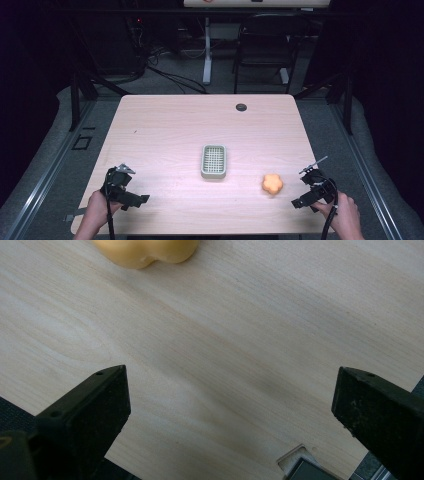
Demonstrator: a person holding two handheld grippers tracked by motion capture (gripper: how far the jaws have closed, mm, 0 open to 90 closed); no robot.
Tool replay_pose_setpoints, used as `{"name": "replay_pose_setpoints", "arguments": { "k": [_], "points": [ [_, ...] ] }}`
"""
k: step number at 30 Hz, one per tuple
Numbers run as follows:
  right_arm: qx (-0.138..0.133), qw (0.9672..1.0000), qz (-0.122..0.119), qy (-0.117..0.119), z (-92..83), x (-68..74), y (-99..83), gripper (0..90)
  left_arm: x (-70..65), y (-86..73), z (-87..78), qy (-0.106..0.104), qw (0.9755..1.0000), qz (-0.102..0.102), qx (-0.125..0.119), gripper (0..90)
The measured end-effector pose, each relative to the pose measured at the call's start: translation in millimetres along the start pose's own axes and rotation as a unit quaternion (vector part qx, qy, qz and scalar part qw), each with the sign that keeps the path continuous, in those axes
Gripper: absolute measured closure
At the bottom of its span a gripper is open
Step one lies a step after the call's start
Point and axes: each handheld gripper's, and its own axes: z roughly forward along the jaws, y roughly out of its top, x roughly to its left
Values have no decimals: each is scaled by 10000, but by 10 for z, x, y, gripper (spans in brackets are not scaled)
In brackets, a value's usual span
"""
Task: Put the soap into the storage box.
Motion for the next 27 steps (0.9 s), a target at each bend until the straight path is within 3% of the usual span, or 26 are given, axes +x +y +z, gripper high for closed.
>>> {"name": "replay_pose_setpoints", "arguments": {
  "k": [16, 27],
  "points": [
    [19, 9999, -114, 123, -29, 54, 36, 2, -8, 1, -3, -3, 10000, -7, 1, 1],
    [-29, 9996, -275, 68, -75, 128, 133, 0, -5, 0, -3, 4, 10000, -3, -4, 1]
  ]
}}
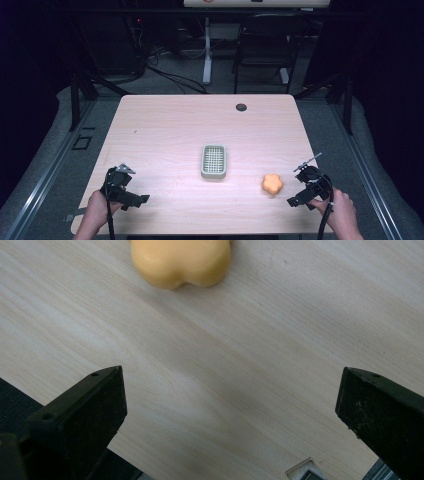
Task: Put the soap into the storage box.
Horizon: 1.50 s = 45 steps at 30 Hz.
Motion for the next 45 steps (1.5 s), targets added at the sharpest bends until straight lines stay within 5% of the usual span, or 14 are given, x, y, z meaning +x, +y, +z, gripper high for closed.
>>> {"name": "replay_pose_setpoints", "arguments": {
  "k": [10, 11, 16, 19, 22, 32, 33, 45],
  "points": [
    [-16, 9998, -179, 16, -30, 75, 154, 0, -3, 1, 0, -5, 10000, -2, 4, 1],
    [-185, 9998, -81, 53, -8, 103, 164, 0, -4, 0, 0, -8, 10000, -5, 6, 1],
    [-36, 9993, -364, 14, -29, 149, 298, 0, -4, 0, 3, -6, 10000, -3, 10, 1],
    [-261, 9993, -253, 98, 10, 207, 343, 0, -2, -2, 3, -4, 10000, 1, 8, 1],
    [-56, 9990, -445, 34, 16, 214, 441, 0, -5, -2, 2, -1, 10000, 5, 11, 1],
    [-91, 9990, -445, 51, 100, 238, 624, 0, 1, -6, 5, 1, 10000, -15, 9, 1],
    [98, 9980, -614, 70, 82, 223, 657, 0, 1, -7, 5, -2, 10000, -21, 7, 1],
    [177, 9986, -489, 3, 240, 217, 792, 0, 4, -8, 6, -10, 10000, -16, 17, 1]
  ]
}}
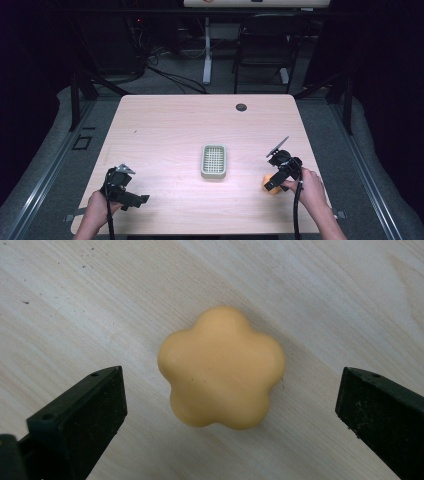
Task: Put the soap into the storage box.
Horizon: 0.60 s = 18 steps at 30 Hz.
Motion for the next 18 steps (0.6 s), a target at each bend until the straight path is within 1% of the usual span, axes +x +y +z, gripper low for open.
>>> {"name": "replay_pose_setpoints", "arguments": {
  "k": [1, 2, 6, 7, 8, 9, 10, 11, 12, 13, 14, 15, 16, 17, 18],
  "points": [
    [-149, 9998, 153, 45, 41, 14, -2, 0, 0, 0, 1, 0, 10000, -1, 0, 1],
    [31, 10000, 26, 11, 26, -2, 20, 0, 0, 0, 1, 0, 10000, -1, 1, 1],
    [52, 10000, 66, 35, 67, 6, 39, 15, 2, -2, 1, -4, 10000, -11, 2, 1],
    [253, 9996, -104, 3, 44, -11, 57, 18, 2, -2, 2, -4, 10000, -9, 3, 1],
    [82, 10000, 34, 5, 78, 6, 41, 28, 2, -2, 1, -6, 10000, -8, 4, 1],
    [151, 9999, -10, -11, 73, 1, 46, 42, 2, -2, 0, 0, 10000, -5, 5, 1],
    [83, 10000, 54, 4, 88, 9, 41, 46, 1, -2, 0, -1, 10000, -9, 1, 1],
    [71, 9999, 77, 22, 92, 15, 41, 51, 1, -2, 1, -2, 10000, -7, 2, 1],
    [123, 9999, 38, 9, 90, 13, 47, 65, 2, -2, 1, -8, 10000, -6, 2, 1],
    [99, 9999, 48, -26, 104, 23, 47, 86, 2, -2, 0, -3, 10000, -2, 5, 1],
    [99, 9999, 48, -26, 104, 23, 47, 86, 2, -2, 0, -3, 10000, -2, 5, 1],
    [33, 9999, 110, -24, 118, 36, 43, 97, 4, -2, -2, 2, 10000, 8, 7, 1],
    [164, 9998, 19, -62, 111, 28, 55, 123, 7, -2, -4, -20, 10000, 10, 15, 1],
    [82, 9999, 105, -26, 134, 38, 49, 138, 6, -3, -3, -22, 10000, -9, 14, 1],
    [82, 9999, 105, -26, 134, 38, 49, 138, 7, -3, -3, -22, 10000, -5, 18, 1]
  ]
}}
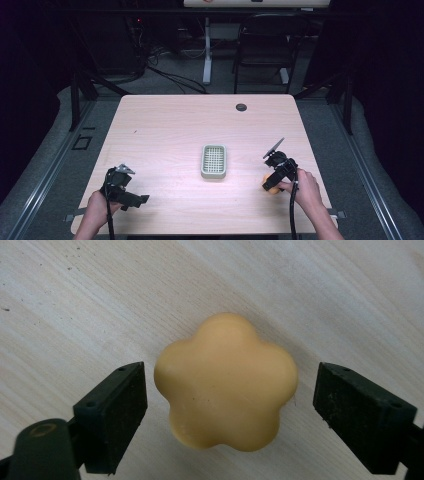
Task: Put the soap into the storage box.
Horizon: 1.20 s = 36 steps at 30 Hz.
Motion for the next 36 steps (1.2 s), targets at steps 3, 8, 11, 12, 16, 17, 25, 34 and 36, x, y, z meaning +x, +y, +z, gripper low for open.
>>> {"name": "replay_pose_setpoints", "arguments": {
  "k": [3, 8, 11, 12, 16, 17, 25, 34, 36],
  "points": [
    [77, 10000, -26, -53, 7, 2, 6, 146, 2, 0, -1, 1, 10000, 5, 0, 1],
    [31, 10000, 69, -56, 63, 23, -2, 161, 3, -1, 0, 2, 10000, -3, -11, 1],
    [166, 9998, -38, -86, 67, 11, 7, 175, 4, -2, 0, 0, 10000, -1, -12, 1],
    [193, 9998, -48, -83, 74, 13, 11, 186, 3, -2, 1, 14, 10000, -6, -17, 1],
    [185, 9998, -57, -86, 91, 22, 12, 204, 3, -3, 0, 13, 10000, -4, -15, 1],
    [126, 9999, 7, -89, 104, 36, 7, 212, 4, -3, -2, -3, 10000, 3, -13, 1],
    [316, 9993, -144, -103, 90, 31, 27, 239, 3, -4, -2, 12, 10000, -2, -15, 1],
    [296, 9995, -110, -96, 93, 34, 26, 242, 6, -5, -3, 11, 10000, 2, -22, 1],
    [305, 9994, -115, -106, 91, 33, 26, 242, 6, -5, -3, 10, 10000, 2, -23, 1]
  ]
}}
